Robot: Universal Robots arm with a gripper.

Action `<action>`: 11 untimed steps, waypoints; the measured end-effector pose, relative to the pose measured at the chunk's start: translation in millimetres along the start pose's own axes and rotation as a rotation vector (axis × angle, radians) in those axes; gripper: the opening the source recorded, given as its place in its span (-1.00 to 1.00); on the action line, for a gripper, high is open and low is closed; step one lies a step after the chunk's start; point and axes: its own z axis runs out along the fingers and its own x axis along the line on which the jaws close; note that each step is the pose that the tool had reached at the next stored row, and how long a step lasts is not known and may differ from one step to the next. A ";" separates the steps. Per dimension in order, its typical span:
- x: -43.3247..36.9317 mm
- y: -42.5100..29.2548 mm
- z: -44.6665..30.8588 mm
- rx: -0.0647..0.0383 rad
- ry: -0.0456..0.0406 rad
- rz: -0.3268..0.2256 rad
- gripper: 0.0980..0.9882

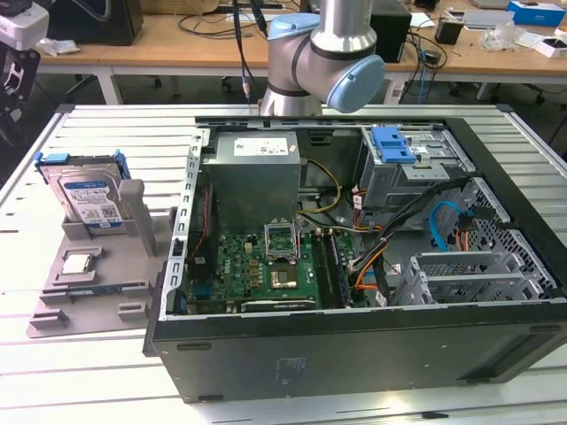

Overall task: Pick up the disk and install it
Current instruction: 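Pick up the disk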

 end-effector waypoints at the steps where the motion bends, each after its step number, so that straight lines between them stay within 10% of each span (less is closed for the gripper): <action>1: 0.0 0.0 0.0 0.000 0.0007 -0.018 -0.98; 11: 0.0 0.0 0.0 -0.004 0.0087 -0.199 -0.98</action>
